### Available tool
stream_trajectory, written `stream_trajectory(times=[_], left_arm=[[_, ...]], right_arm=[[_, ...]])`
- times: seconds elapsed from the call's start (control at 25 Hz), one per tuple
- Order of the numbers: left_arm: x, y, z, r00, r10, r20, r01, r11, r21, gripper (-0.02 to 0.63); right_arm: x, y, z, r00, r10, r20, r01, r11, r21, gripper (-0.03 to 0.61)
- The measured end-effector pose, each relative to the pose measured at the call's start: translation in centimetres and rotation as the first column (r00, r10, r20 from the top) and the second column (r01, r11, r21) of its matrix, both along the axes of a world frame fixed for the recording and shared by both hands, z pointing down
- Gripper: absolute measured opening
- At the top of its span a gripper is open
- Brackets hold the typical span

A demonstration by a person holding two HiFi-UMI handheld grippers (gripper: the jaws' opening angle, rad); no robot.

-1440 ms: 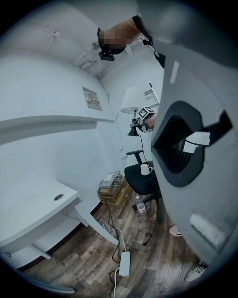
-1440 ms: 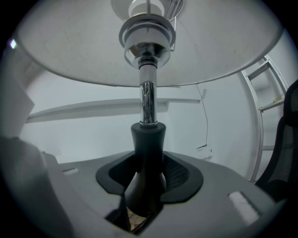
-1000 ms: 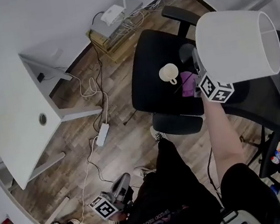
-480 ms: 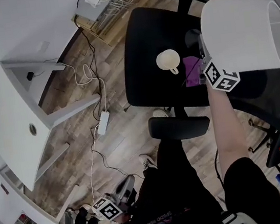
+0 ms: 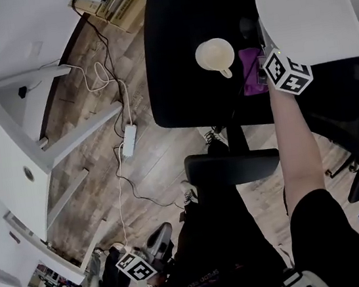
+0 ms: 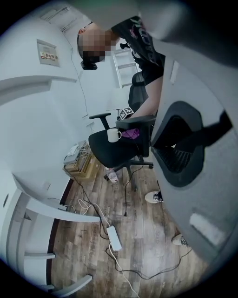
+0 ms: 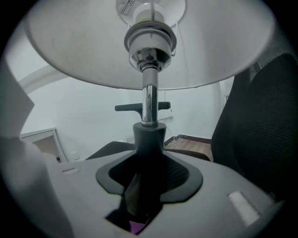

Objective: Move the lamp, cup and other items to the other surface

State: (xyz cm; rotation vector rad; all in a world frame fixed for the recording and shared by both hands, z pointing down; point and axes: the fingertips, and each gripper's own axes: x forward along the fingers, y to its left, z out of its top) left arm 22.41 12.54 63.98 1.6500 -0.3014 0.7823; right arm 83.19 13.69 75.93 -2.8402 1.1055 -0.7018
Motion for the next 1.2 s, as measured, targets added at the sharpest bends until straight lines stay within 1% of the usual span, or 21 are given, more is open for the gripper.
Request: stream_trajectory(times=[0.2,0.36,0.52,0.64,0.72,0.8,0.88,0.92,1.12,1.2], left_arm=[[0.4,0.5,0.7,0.999,0.031,0.01,-0.031,0.999,-0.007,-0.002],[0.7,0.7,1.2,1.0,0.025,0.012,-0.025,1.0,-0.014,-0.002],[1.2,1.0,1.2,1.0,0.021,-0.005,-0.021,0.999,-0.024,-0.002],[1.3,0.9,0.9,1.0,0.013,-0.016,-0.013,1.0,-0.023,-0.002],[1.2,1.0,0.8,1.0,0.003,-0.021,-0.004,1.0,-0.027,-0.002],[1.1,1.4,0.7,1.0,0.011,-0.027,-0.012,0.999,-0.035,-0.002],[1.1,1.7,0.7,0.999,0.015,-0.031,-0.016,0.999,-0.041,-0.002],[1.0,1.7,0.6,0.999,0.011,-0.033,-0.013,0.999,-0.043,-0.002],[0.6,1.9,0.6,0.998,-0.036,-0.042,0.033,0.997,-0.065,-0.002],[0.7,2.2,0.6,0.999,-0.029,-0.046,0.026,0.997,-0.067,-0.002]], right_arm=[[0.0,0.6,2.4,1.0,0.004,0.016,-0.004,1.0,-0.015,0.166],[-0.3,1.0,3.2,1.0,0.002,0.011,-0.002,1.0,-0.015,0.167],[-1.5,1.6,3.6,0.999,-0.04,0.001,0.04,0.999,-0.034,0.17],[-1.6,1.7,3.7,0.998,-0.066,0.0,0.066,0.996,-0.055,0.172],[-1.5,1.5,3.9,0.997,-0.073,0.008,0.074,0.994,-0.083,0.176],[-1.7,1.6,4.5,0.996,-0.092,0.01,0.092,0.986,-0.14,0.185],[-2.2,2.1,5.2,0.993,-0.119,0.011,0.119,0.972,-0.203,0.224],[-2.5,2.3,5.5,0.992,-0.129,0.014,0.129,0.966,-0.224,0.23],[-3.5,3.7,6.0,0.986,-0.167,0.029,0.168,0.943,-0.287,0.214],[-3.8,4.3,6.5,0.983,-0.181,0.039,0.184,0.933,-0.309,0.201]])
